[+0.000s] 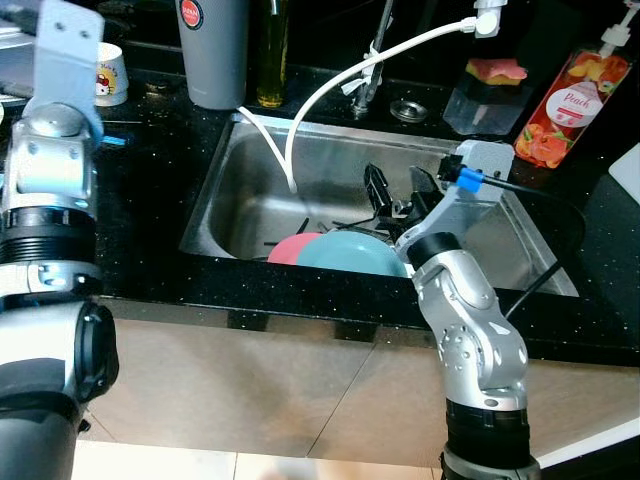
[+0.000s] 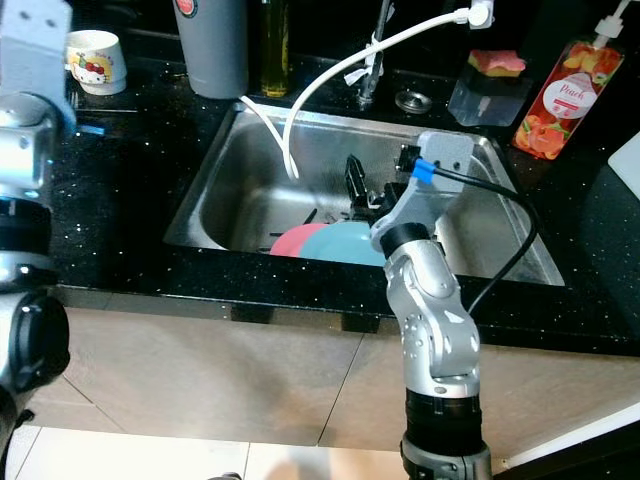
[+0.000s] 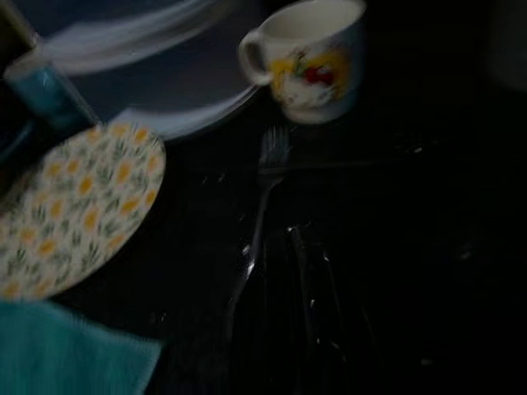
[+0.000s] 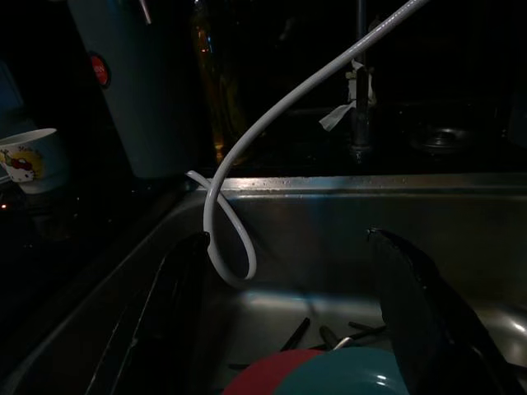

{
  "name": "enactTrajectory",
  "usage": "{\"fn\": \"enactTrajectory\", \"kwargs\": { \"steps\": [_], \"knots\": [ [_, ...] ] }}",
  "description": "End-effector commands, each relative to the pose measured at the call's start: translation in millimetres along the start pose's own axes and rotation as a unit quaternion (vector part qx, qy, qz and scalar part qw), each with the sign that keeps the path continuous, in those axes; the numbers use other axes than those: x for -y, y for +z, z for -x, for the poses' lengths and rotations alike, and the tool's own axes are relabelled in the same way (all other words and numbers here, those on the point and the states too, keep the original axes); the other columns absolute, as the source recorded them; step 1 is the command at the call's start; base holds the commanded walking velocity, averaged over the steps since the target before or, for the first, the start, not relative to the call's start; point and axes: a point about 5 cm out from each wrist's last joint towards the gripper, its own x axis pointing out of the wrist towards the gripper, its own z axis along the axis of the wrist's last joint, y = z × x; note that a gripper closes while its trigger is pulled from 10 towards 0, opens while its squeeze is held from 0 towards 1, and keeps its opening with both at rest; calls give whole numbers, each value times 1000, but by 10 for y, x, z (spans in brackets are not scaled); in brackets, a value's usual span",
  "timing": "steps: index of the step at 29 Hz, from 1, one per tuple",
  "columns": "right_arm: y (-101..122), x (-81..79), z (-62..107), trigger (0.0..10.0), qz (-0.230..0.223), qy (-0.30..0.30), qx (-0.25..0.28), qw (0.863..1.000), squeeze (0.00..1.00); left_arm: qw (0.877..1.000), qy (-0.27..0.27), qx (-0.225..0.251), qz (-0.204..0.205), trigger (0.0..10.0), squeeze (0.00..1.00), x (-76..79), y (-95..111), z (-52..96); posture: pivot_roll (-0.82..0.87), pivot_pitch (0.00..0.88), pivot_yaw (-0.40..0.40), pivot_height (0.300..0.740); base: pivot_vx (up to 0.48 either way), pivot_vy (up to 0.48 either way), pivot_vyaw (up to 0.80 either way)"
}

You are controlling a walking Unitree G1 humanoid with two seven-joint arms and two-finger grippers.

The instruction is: Kitchen organization

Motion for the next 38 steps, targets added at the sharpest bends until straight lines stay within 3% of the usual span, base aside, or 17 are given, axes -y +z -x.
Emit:
{"fn": "enactTrajectory", "kwargs": {
  "steps": [1, 2, 3, 5, 7, 10, 14, 16, 25, 30, 31, 35, 38],
  "knots": [
    [18, 1, -10, 10000, -1, -1, 4, 1000, 0, 1000, 6, -5, 8, 10000, 0, -29, 20, -5, 282, 78, -95, 740, 0, 0, 0],
    [10, 17, -23, 10000, 3, -9, 2, 1000, 0, 998, 46, -34, 34, 10000, 0, -163, -71, -40, 293, 83, -89, 740, 0, 0, 0],
    [10, 17, -23, 10000, 3, -9, 2, 1000, 0, 998, 46, -34, 34, 10000, 0, -163, -71, -40, 293, 83, -89, 740, 0, 0, 0],
    [1, 35, -48, 10000, 12, -15, -1, 1000, 0, 990, 87, -91, 69, 10000, 0, -304, -216, -66, 298, 85, -87, 740, 0, 0, 0],
    [-14, 24, -91, 10000, 25, -5, -10, 1000, 0, 984, 102, -111, 94, 10000, 0, -377, -267, -84, 304, 92, -86, 740, 0, 0, 0],
    [-31, -52, -136, 10000, 36, 36, -21, 998, 0, 984, 110, -108, 88, 10000, 0, -414, -259, -97, 311, 97, -88, 740, 0, 0, 0],
    [-36, -408, -271, 10000, 48, 139, -30, 989, 0, 983, 122, -121, 70, 10000, 0, -461, -328, -101, 330, 114, -102, 740, 0, 0, 0],
    [-24, -469, -296, 10000, 45, 150, -27, 987, 0, 981, 125, -127, 73, 10000, 0, -469, -343, -100, 339, 121, -112, 740, 0, 0, 0],
    [-17, -576, -324, 10000, 31, 167, -22, 985, 0, 979, 101, -146, 100, 10000, 0, -386, -372, -93, 350, 134, -123, 740, 0, 0, 0],
    [-24, -550, -284, 10000, 25, 162, -22, 986, 0, 990, 45, -114, 64, 10000, 0, -103, -254, -69, 336, 148, -126, 740, 0, 0, 0],
    [-23, -543, -277, 10000, 24, 161, -22, 986, 0, 992, 36, -105, 59, 10000, 1000, -70, -230, -69, 335, 150, -127, 740, 0, 0, 0],
    [-12, -522, -254, 10000, 21, 157, -20, 987, 0, 994, 27, -89, 48, 10000, 1000, -18, -161, -58, 330, 158, -129, 740, 0, 0, 0],
    [-10, -501, -237, 10000, 18, 152, -19, 988, 0, 998, 23, -53, 32, 10000, 1000, 1, -4, -58, 331, 160, -127, 740, 0, 0, 0]
  ]
}}
